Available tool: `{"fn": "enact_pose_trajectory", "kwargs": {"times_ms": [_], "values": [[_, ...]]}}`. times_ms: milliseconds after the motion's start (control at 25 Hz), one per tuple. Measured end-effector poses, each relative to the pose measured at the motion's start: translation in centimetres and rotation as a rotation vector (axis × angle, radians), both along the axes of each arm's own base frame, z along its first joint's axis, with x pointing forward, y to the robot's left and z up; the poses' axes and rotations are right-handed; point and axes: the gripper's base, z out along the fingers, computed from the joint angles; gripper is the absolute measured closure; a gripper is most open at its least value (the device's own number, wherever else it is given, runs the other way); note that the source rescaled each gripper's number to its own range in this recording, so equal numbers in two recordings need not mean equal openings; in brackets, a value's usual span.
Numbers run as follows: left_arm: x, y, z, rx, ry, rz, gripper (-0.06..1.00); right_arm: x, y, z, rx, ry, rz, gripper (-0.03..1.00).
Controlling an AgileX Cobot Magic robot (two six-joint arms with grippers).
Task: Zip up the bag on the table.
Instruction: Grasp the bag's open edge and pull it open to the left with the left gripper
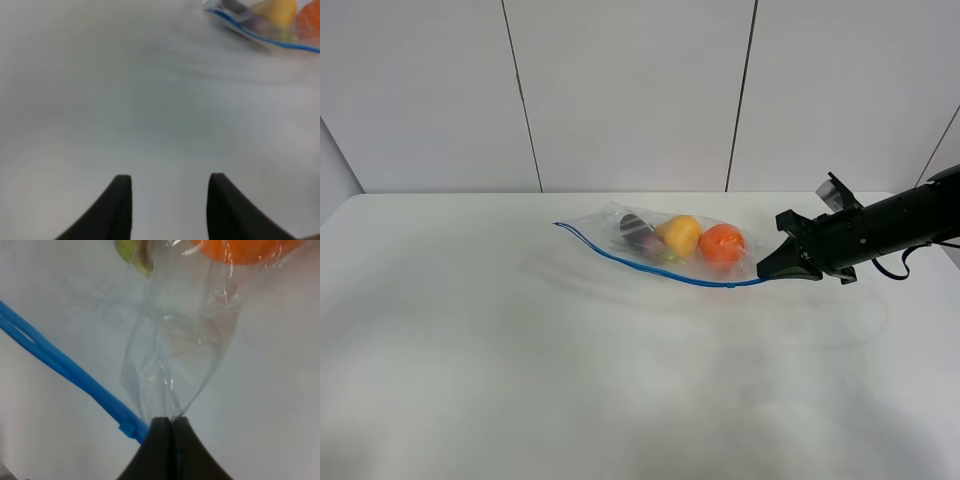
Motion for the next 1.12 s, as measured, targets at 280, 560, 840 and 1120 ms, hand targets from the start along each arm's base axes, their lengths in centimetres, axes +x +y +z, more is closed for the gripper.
{"fn": "enact_pose_trajectory", "kwargs": {"times_ms": [280, 560, 840, 1120], "values": [[7.8, -0.3, 2.1, 0.061, 0.023, -0.025, 0.41, 0.0, 0.0, 0.0, -0.001, -0.002, 0.002, 0.97], [13.3, -0.5, 2.0, 0.067, 0.129, -0.031, 0.41, 0.0, 0.0, 0.0, -0.004, -0.003, -0.001, 0.97], [13.9, -2.5, 2.0, 0.044, 0.121, -0.156, 0.41, 0.1, -0.1, 0.0, -0.007, -0.005, -0.004, 0.97], [12.1, -7.6, 2.3, 0.090, 0.063, -0.485, 0.41, 0.1, -0.1, 0.0, -0.007, -0.005, -0.004, 0.97]]}}
